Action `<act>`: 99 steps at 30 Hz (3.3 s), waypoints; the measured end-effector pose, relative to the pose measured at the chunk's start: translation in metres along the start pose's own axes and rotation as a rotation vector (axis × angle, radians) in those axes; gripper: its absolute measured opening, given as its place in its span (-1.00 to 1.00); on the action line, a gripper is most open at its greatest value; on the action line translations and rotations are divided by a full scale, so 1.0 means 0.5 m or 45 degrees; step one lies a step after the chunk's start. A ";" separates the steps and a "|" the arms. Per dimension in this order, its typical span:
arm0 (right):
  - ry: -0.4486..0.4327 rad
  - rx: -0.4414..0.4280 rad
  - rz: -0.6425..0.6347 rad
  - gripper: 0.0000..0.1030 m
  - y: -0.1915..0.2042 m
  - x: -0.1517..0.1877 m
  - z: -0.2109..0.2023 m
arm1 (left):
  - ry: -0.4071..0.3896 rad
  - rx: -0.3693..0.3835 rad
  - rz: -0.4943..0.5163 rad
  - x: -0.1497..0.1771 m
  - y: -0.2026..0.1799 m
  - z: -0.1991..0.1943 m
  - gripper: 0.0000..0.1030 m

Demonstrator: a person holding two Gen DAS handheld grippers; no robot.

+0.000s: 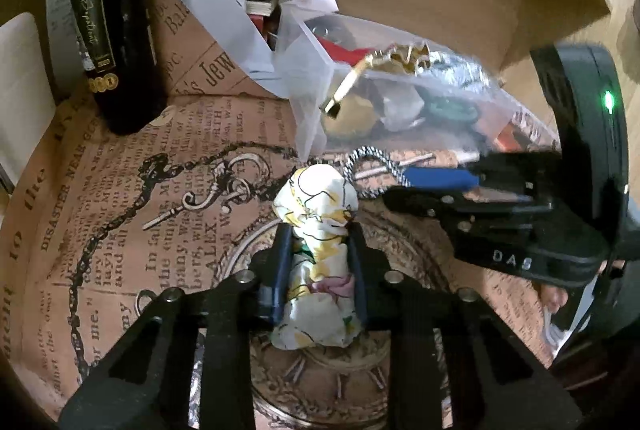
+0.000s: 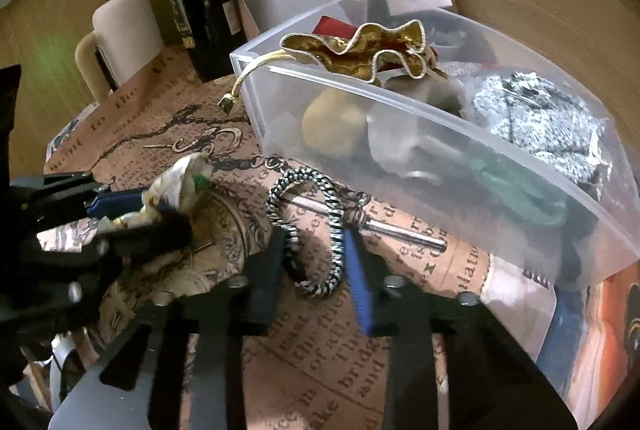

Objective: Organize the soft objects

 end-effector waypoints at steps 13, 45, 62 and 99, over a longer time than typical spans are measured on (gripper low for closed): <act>-0.232 0.007 0.063 -0.73 -0.038 0.033 -0.135 | -0.152 0.063 0.047 -0.060 -0.070 -0.065 -0.60; -0.438 0.266 0.365 -0.67 -0.267 -0.015 -0.185 | -0.210 0.016 0.190 -0.282 -0.177 0.083 -0.60; -0.449 0.315 0.297 0.19 -0.248 -0.014 -0.206 | -0.132 0.013 0.198 -0.269 -0.187 0.113 0.02; -0.974 0.311 0.190 0.99 -0.067 0.012 -0.493 | -0.768 -0.032 0.169 -0.192 -0.216 -0.295 0.99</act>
Point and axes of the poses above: each gripper's, at about its wrist camera, not at the fingertips, and z roughly the way its jaws point, y to its left, x to its underside, the point moved 2 cm from there along z, roughly the way its jaws point, and after that the axes turned 1 degree about z, right-handed, at the moved point
